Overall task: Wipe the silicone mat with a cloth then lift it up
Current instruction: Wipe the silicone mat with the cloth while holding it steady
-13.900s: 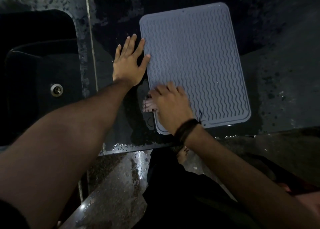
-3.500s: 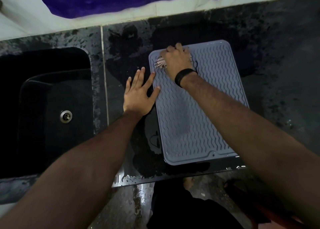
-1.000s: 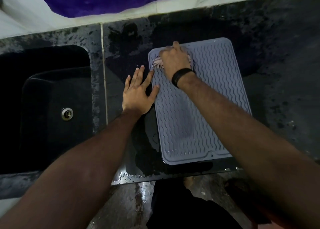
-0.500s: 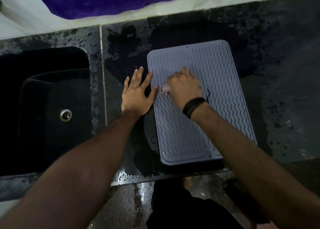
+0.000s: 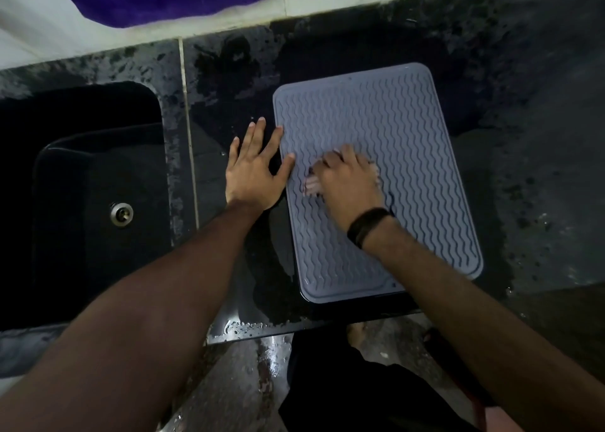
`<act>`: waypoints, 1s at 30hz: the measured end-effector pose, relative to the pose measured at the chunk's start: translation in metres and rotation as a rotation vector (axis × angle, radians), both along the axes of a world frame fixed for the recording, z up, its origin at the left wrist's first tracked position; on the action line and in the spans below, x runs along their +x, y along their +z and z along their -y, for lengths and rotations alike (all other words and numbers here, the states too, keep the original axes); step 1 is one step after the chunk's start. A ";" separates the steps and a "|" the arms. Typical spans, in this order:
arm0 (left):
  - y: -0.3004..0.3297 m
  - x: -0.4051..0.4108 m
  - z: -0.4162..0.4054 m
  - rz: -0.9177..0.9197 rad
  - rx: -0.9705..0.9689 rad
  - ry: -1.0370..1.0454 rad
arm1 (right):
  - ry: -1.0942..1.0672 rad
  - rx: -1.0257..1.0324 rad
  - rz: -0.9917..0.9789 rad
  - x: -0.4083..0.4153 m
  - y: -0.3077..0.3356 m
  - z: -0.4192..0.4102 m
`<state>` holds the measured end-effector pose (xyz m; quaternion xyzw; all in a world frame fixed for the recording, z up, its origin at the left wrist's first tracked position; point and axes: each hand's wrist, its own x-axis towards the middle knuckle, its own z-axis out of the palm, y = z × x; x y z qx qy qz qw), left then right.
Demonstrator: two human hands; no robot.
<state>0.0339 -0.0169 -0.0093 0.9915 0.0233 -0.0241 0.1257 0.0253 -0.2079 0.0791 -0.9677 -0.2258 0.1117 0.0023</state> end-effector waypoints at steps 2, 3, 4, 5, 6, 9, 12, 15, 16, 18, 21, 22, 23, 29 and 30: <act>0.001 0.000 0.001 -0.007 -0.012 -0.003 | 0.002 -0.019 -0.032 -0.025 0.003 0.008; 0.002 -0.001 0.000 -0.008 -0.016 -0.004 | 0.004 -0.033 -0.044 -0.033 0.005 0.010; 0.002 -0.001 0.000 -0.009 -0.019 -0.004 | 0.003 -0.041 -0.053 -0.037 0.005 0.012; 0.002 -0.001 0.000 -0.011 -0.021 -0.004 | -0.003 -0.036 -0.056 -0.038 0.006 0.014; 0.003 0.000 0.000 -0.013 -0.024 -0.006 | -0.011 -0.023 -0.051 -0.036 0.007 0.014; 0.003 0.000 0.000 -0.017 -0.034 -0.011 | -0.055 0.033 0.008 -0.017 0.008 0.004; 0.003 0.000 0.000 -0.012 0.007 -0.017 | -0.066 0.024 0.018 0.000 0.003 -0.013; 0.002 0.001 0.000 -0.024 0.023 -0.008 | -0.058 -0.032 0.004 -0.005 -0.005 -0.019; 0.002 0.000 0.000 -0.025 0.022 -0.006 | -0.058 -0.048 0.007 -0.011 -0.006 -0.018; 0.002 0.001 0.001 -0.025 0.012 -0.004 | -0.041 -0.074 0.003 -0.029 -0.005 -0.010; 0.004 0.000 0.001 -0.036 0.002 -0.001 | -0.009 -0.077 -0.042 -0.064 -0.002 0.004; 0.004 0.000 0.001 -0.039 -0.002 -0.002 | -0.012 -0.070 -0.060 -0.076 -0.001 0.009; 0.005 0.000 0.001 -0.040 -0.009 -0.002 | -0.020 -0.064 -0.075 -0.087 0.000 0.013; 0.005 -0.001 0.001 -0.009 -0.032 -0.014 | -0.071 -0.035 -0.096 -0.089 0.008 0.021; 0.005 -0.001 0.001 -0.004 -0.030 -0.017 | -0.079 -0.022 -0.068 -0.080 0.009 0.018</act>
